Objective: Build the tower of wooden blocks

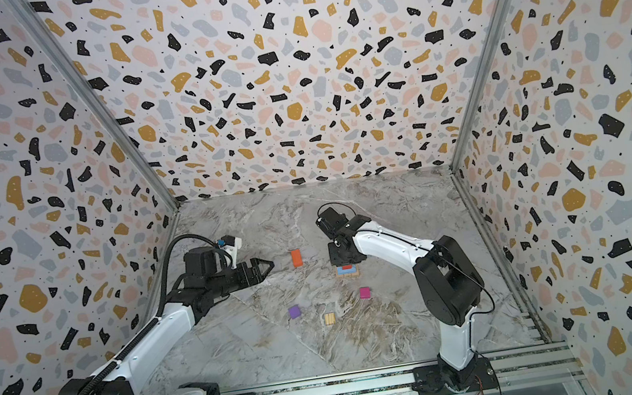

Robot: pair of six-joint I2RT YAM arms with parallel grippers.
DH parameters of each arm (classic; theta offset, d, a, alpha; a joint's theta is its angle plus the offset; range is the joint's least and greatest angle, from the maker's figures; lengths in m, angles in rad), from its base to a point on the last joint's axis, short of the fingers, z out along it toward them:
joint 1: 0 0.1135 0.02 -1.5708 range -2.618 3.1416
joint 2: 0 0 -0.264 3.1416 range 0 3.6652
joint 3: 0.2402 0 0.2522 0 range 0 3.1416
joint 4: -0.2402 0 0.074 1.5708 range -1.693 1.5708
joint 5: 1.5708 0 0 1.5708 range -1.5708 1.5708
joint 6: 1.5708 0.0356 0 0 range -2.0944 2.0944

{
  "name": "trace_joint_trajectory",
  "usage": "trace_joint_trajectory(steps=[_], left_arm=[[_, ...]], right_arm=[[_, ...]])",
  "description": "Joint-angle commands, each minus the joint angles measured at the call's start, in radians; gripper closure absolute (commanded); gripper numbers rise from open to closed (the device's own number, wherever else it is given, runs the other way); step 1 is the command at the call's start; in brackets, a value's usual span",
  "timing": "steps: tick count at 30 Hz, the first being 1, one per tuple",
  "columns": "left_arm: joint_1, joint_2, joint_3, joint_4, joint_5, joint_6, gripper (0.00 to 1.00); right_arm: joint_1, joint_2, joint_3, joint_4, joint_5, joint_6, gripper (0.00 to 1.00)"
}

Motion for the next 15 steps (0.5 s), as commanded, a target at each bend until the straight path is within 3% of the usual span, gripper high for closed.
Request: trace_joint_trajectory(steps=[1,15], left_arm=[[-0.003,-0.021,0.005,0.019,0.007,0.007,0.06],[-0.003,-0.020,0.005,0.019,0.006,0.007,0.06]], right_arm=[[-0.004,0.009,0.012,-0.001,0.001,0.014,0.90],[-0.002,0.031,0.008,0.006,0.005,0.019,0.90]])
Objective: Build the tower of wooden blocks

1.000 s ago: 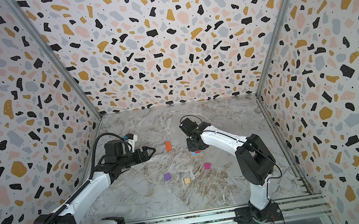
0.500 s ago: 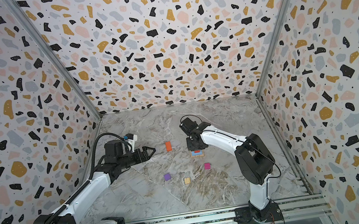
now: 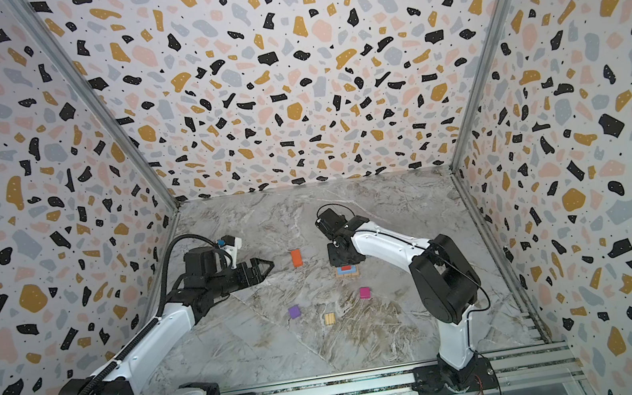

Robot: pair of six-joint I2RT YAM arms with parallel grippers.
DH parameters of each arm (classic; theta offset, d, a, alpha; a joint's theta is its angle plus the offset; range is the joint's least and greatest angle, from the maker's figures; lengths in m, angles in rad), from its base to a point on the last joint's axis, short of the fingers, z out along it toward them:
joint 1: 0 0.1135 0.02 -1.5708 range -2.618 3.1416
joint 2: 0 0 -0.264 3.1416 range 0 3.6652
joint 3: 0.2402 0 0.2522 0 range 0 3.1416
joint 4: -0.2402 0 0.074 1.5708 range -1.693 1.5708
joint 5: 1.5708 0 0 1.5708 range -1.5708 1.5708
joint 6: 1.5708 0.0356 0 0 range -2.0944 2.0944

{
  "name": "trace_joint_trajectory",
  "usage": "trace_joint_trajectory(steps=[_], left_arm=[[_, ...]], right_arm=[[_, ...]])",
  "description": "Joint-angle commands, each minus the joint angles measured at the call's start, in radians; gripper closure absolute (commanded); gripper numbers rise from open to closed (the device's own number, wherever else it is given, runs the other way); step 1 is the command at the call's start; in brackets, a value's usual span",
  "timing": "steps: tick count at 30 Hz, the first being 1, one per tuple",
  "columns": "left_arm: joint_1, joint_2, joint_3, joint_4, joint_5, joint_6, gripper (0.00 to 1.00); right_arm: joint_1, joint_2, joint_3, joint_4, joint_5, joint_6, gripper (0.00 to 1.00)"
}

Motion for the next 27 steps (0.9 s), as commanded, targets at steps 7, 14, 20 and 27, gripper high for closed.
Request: trace_joint_trajectory(steps=[7,14,20,27], left_arm=[[-0.003,-0.020,0.005,0.018,0.006,0.007,0.06],[-0.003,-0.017,0.006,0.019,0.005,0.007,0.06],[-0.003,-0.015,0.006,0.019,0.007,0.007,0.06],[-0.003,-0.015,0.005,0.019,0.007,0.007,0.06]], right_arm=[[-0.001,0.016,0.009,-0.006,0.018,0.012,0.90],[-0.002,0.022,0.008,-0.006,0.019,0.012,0.90],[-0.001,0.025,0.012,-0.006,0.022,0.012,0.90],[-0.003,0.030,0.018,-0.010,0.026,0.012,0.90]])
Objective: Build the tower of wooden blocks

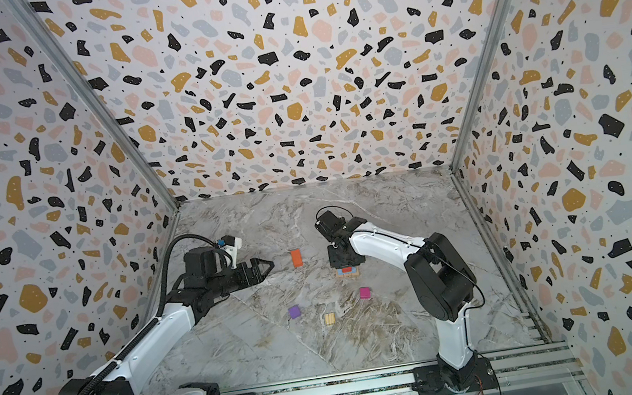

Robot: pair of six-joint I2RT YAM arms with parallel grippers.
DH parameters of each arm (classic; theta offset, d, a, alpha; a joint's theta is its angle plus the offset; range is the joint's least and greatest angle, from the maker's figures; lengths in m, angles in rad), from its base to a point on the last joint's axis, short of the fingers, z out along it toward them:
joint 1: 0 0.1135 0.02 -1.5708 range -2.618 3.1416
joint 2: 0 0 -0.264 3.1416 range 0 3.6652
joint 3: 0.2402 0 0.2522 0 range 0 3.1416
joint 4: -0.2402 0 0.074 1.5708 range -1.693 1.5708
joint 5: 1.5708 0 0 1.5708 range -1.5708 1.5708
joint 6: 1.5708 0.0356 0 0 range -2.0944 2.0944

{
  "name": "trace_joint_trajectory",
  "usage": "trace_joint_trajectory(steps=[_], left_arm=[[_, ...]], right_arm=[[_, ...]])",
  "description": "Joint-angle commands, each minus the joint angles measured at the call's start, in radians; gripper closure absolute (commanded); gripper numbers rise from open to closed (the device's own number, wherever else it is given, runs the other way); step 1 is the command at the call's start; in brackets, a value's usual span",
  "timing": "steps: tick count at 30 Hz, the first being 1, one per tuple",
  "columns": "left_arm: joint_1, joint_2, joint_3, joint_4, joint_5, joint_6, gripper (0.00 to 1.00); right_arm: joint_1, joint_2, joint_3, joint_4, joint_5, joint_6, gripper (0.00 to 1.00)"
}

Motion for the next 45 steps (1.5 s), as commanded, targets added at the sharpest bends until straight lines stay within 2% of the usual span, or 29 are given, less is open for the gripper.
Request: trace_joint_trajectory(steps=[1,45], left_arm=[[-0.003,-0.015,0.005,0.019,0.007,0.007,0.06],[-0.004,-0.012,0.005,0.020,0.011,0.006,0.06]], right_arm=[[-0.003,0.004,0.020,-0.011,0.023,0.012,0.90],[-0.003,0.021,0.040,-0.034,0.010,0.009,0.88]])
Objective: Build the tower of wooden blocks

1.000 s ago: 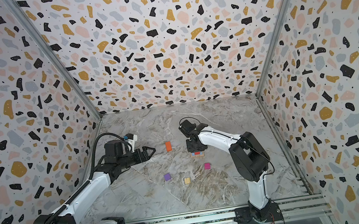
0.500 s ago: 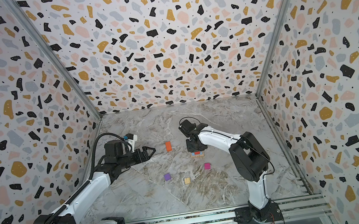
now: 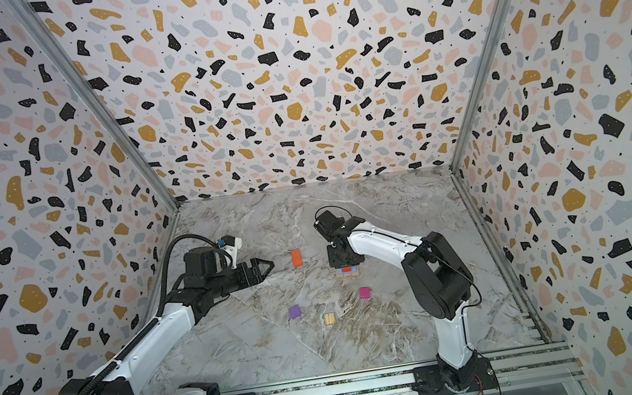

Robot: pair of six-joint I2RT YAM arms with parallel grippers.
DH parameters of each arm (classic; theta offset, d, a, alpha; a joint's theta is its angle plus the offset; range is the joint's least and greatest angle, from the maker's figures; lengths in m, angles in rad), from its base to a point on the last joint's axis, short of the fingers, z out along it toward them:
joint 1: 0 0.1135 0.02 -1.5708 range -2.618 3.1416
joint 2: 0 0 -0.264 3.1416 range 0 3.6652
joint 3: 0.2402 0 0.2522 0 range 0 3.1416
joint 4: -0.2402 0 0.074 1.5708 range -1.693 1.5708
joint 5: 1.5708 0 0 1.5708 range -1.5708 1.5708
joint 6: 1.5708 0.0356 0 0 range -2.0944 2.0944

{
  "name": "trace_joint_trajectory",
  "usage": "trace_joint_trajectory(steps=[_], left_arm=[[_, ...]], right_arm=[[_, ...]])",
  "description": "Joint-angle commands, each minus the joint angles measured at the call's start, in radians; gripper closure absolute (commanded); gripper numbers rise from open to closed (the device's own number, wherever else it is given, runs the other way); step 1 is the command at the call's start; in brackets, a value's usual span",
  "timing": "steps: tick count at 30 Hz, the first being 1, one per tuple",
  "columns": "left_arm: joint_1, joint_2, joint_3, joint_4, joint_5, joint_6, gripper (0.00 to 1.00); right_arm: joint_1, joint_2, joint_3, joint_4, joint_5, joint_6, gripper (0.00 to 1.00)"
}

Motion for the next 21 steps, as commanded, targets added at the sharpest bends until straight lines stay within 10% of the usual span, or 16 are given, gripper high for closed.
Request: trace_joint_trajectory(steps=[1,8,21], left_arm=[[-0.004,-0.012,0.005,0.020,0.011,0.006,0.06],[-0.004,-0.014,0.005,0.020,0.011,0.007,0.06],[-0.003,-0.014,0.005,0.019,0.011,0.007,0.06]], right_arm=[[-0.003,-0.001,0.021,-0.026,0.005,0.007,0.88],[-0.003,0.003,0.021,-0.025,0.006,0.008,0.85],[-0.003,-0.019,0.017,-0.014,0.003,0.004,0.50]])
